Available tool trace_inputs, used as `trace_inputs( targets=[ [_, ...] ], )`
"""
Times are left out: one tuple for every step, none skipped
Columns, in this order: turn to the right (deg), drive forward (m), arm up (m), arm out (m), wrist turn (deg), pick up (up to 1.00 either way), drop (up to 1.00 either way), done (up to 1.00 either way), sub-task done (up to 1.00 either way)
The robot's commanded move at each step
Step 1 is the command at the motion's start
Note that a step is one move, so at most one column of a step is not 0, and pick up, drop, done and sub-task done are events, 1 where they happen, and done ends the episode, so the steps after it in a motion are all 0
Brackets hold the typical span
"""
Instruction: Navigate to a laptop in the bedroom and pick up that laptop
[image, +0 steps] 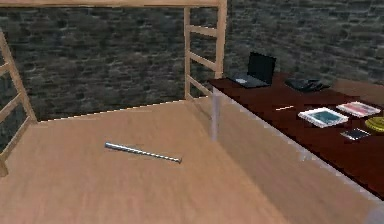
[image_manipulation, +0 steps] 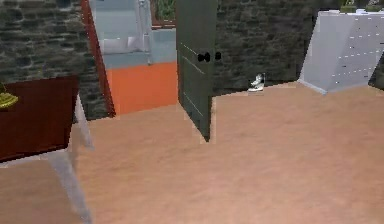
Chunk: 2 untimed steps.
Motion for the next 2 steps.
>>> trace_inputs(
  targets=[
    [0.0, 0.80, 0.00, 0.00, 0.0, 0.00, 0.00, 0.00, 0.00],
    [-45.0, 0.00, 0.00, 0.00, 0.0, 0.00, 0.00, 0.00, 0.00]
  ],
)
